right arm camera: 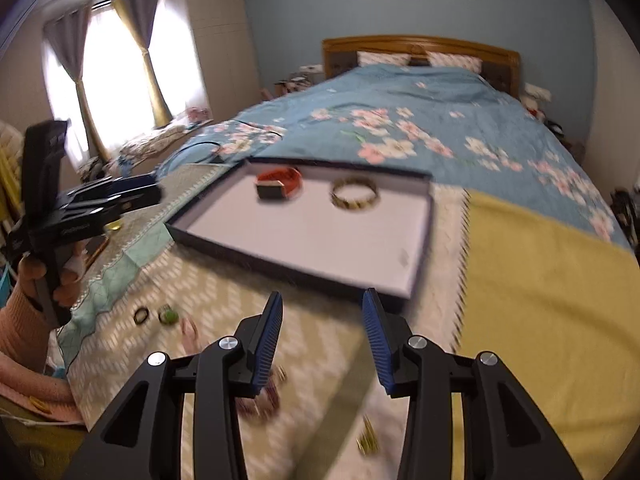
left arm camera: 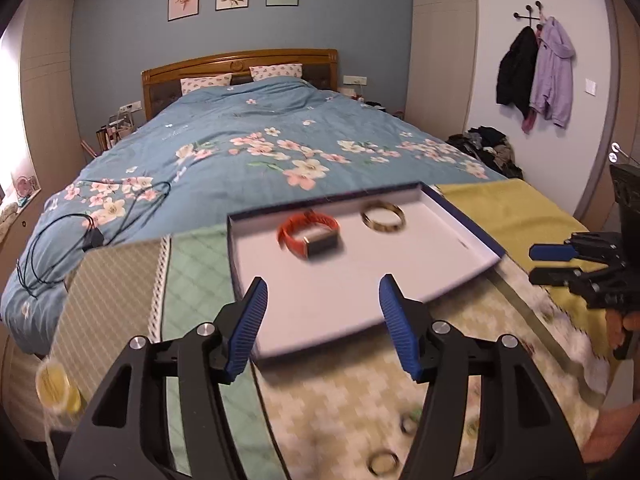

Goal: Organize jewelry
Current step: 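Withdraw both tools from the box toward the remaining jewelry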

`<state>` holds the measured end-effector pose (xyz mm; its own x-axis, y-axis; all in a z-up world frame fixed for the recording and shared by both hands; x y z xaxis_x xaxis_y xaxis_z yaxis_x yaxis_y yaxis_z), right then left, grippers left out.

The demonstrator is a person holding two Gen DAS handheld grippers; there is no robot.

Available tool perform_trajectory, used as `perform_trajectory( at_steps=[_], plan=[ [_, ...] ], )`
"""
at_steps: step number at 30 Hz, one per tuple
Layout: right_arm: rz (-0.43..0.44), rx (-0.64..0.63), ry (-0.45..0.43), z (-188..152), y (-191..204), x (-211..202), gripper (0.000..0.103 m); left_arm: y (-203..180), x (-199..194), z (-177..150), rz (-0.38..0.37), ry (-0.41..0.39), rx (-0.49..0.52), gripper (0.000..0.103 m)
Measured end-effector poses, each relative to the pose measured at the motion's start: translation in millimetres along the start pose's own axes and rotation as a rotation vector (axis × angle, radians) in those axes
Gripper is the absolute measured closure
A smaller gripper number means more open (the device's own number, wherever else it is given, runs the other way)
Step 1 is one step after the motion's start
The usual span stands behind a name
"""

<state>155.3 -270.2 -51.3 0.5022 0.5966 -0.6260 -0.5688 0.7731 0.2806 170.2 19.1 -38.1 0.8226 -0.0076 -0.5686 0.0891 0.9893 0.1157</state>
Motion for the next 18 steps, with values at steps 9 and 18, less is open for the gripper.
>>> perform_trajectory(
  at_steps=[9,18],
  plan=[
    [-0.077,0.143,0.02,-49.9,-31.2,-21.2,0.064,-24.0,-19.5,-39.4,-0.053,0.043,0.002,0.045],
    [-0.076,0.123,0.056,-68.5,-19.2,-13.6,0.064,-36.0,-21.4,-62.8,-0.067,0.078,0.007,0.045]
  ],
)
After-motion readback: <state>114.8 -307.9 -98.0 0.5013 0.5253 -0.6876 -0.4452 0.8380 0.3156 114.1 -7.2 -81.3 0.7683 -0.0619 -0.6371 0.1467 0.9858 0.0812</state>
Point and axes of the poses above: each gripper's, at about its wrist camera, not at the fingertips, and x roughly the way its jaws point, y to its left, z to its top, the point moved 1 cm from there along x, roughly the way its jaws point, and after that the axes turned 14 degrees about z, right-handed, at the moved point
